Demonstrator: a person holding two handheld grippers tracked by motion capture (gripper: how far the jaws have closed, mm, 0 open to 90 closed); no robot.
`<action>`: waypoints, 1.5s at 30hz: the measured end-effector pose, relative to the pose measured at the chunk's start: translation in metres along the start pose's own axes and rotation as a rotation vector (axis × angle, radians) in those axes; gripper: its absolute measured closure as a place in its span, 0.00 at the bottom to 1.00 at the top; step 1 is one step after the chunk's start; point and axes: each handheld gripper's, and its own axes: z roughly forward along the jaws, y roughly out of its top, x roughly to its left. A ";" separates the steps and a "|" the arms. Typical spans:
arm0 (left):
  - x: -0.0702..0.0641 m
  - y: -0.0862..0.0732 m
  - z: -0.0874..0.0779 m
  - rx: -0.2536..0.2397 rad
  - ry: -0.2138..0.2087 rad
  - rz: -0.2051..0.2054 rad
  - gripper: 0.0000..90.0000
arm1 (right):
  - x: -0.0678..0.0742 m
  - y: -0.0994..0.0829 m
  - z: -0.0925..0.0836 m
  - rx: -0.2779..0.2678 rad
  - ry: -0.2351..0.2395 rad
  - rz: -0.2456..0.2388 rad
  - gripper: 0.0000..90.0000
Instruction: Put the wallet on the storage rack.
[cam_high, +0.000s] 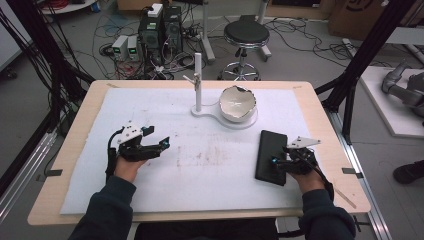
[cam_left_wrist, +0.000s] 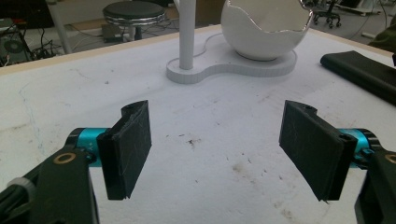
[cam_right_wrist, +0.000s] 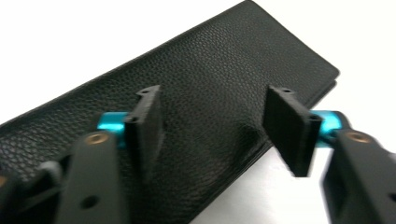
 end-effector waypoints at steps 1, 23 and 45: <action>0.000 0.000 0.000 0.002 0.000 0.001 0.28 | 0.000 0.000 -0.001 0.005 -0.022 0.000 0.47; 0.002 -0.002 0.000 0.005 0.005 -0.012 0.29 | 0.056 0.027 0.031 0.064 -0.143 -0.020 0.26; 0.005 -0.005 0.000 0.008 0.009 -0.025 0.29 | 0.031 0.020 0.005 0.044 -0.119 0.009 1.00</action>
